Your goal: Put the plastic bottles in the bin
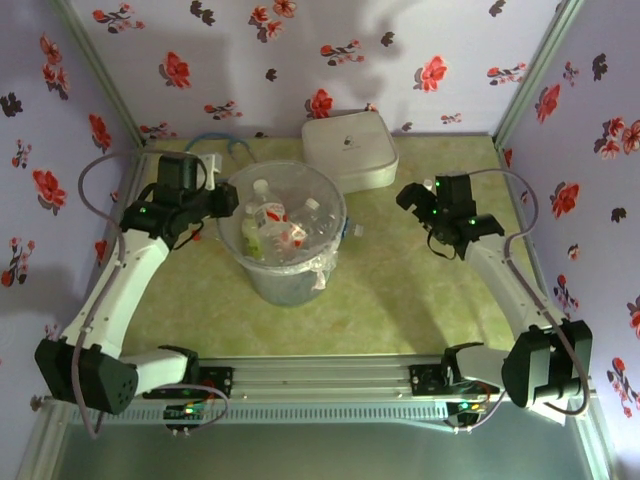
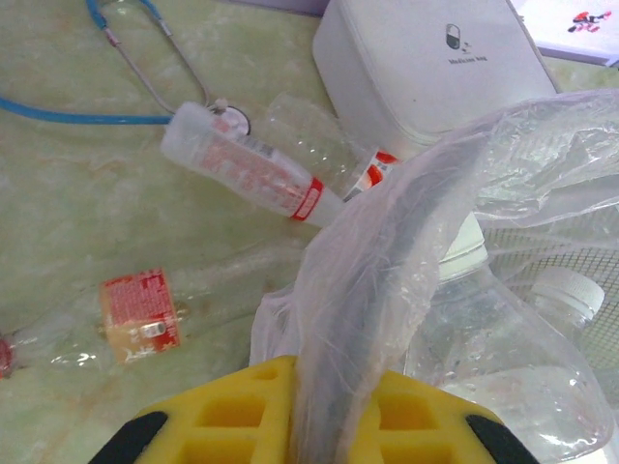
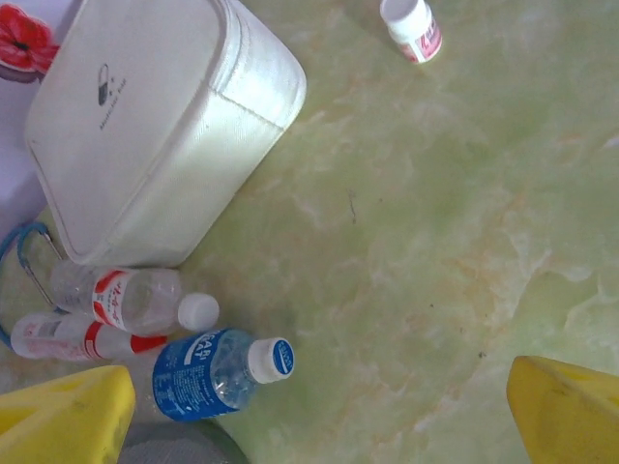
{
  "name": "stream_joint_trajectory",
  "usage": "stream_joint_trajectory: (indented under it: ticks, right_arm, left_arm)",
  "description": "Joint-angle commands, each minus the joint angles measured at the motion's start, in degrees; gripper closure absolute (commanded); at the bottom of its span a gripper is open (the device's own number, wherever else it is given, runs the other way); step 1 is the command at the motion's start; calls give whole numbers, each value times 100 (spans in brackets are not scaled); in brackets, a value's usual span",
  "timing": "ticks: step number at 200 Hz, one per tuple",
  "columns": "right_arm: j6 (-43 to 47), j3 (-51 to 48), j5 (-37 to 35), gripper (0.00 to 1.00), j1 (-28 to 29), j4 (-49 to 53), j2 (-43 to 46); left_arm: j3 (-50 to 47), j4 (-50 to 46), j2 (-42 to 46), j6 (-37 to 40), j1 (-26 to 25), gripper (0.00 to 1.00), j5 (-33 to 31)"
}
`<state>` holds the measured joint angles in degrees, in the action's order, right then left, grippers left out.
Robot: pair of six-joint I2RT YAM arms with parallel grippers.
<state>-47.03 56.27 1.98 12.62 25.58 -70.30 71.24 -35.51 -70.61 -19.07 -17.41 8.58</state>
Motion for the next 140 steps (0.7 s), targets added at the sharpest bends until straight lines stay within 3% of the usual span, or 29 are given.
stream_joint_trajectory:
  ticks: [1,53,75,127,140]
  right_arm:
    - [-78,-142,234,1,-58,75,-56]
    - [-64,-118,286,1,-165,92,-62]
    - [-70,-121,143,3,-506,267,237]
    - [38,51,558,3,-1313,502,852]
    - [-29,27,780,4,-1400,380,912]
  left_arm:
    - [-12,193,-351,197,-326,100,-32]
    - [238,495,-967,139,-1092,100,66]
    - [297,824,-1225,-34,-1418,100,115]
    - [870,1250,-1957,-392,-2108,100,-27]
    - [916,1322,-2040,-413,-2180,95,-62]
